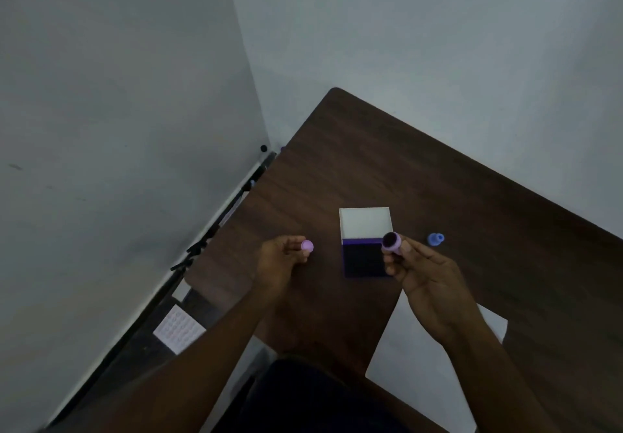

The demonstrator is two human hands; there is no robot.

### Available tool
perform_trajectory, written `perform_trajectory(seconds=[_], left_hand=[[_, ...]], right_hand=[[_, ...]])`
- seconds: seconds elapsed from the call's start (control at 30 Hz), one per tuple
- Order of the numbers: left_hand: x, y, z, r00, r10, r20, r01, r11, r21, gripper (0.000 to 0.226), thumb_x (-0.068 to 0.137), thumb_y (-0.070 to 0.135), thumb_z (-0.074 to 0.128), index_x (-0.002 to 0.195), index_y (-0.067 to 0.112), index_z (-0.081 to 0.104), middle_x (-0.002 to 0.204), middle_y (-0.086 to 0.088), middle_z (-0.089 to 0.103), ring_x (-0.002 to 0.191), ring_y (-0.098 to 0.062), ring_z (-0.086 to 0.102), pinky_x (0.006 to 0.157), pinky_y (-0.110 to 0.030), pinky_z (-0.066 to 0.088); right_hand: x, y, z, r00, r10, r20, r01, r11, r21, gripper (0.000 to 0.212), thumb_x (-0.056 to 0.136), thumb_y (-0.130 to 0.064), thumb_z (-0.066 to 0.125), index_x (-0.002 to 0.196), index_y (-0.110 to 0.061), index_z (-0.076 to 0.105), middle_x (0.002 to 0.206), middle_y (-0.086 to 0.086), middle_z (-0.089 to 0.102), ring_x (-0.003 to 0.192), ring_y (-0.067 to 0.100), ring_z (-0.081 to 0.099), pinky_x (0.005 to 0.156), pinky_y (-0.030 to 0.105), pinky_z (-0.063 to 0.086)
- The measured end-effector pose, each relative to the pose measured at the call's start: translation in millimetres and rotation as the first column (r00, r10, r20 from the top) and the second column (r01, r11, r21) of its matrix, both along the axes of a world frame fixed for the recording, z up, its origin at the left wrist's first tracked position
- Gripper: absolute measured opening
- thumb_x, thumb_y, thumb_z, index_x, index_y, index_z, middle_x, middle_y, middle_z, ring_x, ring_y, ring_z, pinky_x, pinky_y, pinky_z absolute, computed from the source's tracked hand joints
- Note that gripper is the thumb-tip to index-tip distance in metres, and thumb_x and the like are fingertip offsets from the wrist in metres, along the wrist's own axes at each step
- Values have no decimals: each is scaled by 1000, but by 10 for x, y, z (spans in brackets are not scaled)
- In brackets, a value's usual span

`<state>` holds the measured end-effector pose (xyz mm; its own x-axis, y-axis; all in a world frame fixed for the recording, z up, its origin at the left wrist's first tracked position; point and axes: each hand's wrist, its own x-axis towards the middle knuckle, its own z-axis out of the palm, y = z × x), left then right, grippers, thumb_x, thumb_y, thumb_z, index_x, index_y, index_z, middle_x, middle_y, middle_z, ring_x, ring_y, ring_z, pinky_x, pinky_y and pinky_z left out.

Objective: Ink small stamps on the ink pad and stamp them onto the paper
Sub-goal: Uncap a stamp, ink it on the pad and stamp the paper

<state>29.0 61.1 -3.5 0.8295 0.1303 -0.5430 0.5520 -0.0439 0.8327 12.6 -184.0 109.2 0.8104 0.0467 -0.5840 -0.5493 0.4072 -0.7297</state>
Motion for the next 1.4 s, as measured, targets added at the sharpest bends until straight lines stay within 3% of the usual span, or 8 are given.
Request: perform_trajectory(seconds=[0.17, 0.3, 0.6, 0.73, 0.93, 1.13, 1.3, 1.4], left_hand=[[1, -16, -214, 980, -153, 128, 97, 926, 365, 30, 73, 45, 76, 96, 26, 71, 93, 14, 68, 88, -1, 61, 80, -24, 51], [-11, -19, -309, 960, -237, 149, 133, 854, 503, 27, 75, 45, 73, 96, 28, 69, 94, 14, 65, 90, 0, 53, 79, -25, 48], [14, 17, -212, 954, -253, 160, 151, 867, 475, 33, 75, 41, 75, 106, 31, 66, 99, 12, 59, 88, -3, 57, 79, -30, 54], [53, -169, 246, 909, -315, 274, 191, 898, 397, 28, 81, 26, 71, 104, 40, 64, 98, 15, 62, 89, -2, 61, 74, -24, 54], [51, -603, 1257, 770, -360, 527, 299, 933, 200, 28, 87, 35, 61, 113, 29, 63, 113, 12, 64, 106, -8, 61, 80, -18, 53], [77, -909, 1652, 616, -537, 576, 385, 843, 375, 57, 73, 43, 71, 119, 9, 62, 116, -6, 64, 105, -17, 60, 84, -38, 53], [76, -993, 1692, 609, -558, 563, 340, 825, 451, 50, 67, 35, 73, 105, 3, 67, 108, -4, 64, 101, -16, 59, 87, -43, 53], [59, -1000, 1670, 622, -554, 554, 297, 821, 487, 49, 61, 22, 83, 99, -4, 68, 101, -16, 68, 96, -21, 60, 86, -49, 52]], right_hand=[[6, 31, 4, 1000, 7, 0, -7, 1000, -6, 28, 82, -17, 59, 106, -8, 69, 96, 11, 71, 82, 19, 66, 68, 26, 57], [7, 54, 32, 1000, 1, -15, -1, 1000, 20, 28, 80, -16, 59, 104, -8, 70, 94, 12, 70, 82, 19, 66, 69, 27, 58], [-24, 61, 140, 997, -70, -40, 77, 976, 204, 29, 88, -11, 54, 115, -5, 64, 101, 13, 68, 90, 22, 65, 79, 33, 55], [-62, 55, 223, 989, -143, -42, 149, 918, 366, 31, 86, -10, 56, 116, -3, 62, 100, 14, 67, 89, 22, 65, 77, 32, 55], [-109, 58, 251, 969, -237, -70, 239, 824, 513, 34, 84, -6, 56, 117, 2, 59, 100, 18, 64, 86, 24, 64, 74, 33, 55], [-132, 67, 278, 950, -294, -106, 298, 750, 590, 33, 78, -3, 61, 110, 5, 63, 107, 24, 65, 87, 27, 67, 71, 32, 57], [-146, 57, 288, 946, -310, -100, 304, 730, 612, 31, 80, -5, 58, 109, 5, 65, 106, 23, 67, 88, 24, 67, 74, 33, 57], [-156, 64, 277, 951, -293, -101, 293, 743, 601, 28, 85, -7, 52, 106, 3, 67, 104, 21, 68, 88, 19, 60, 79, 35, 56]])
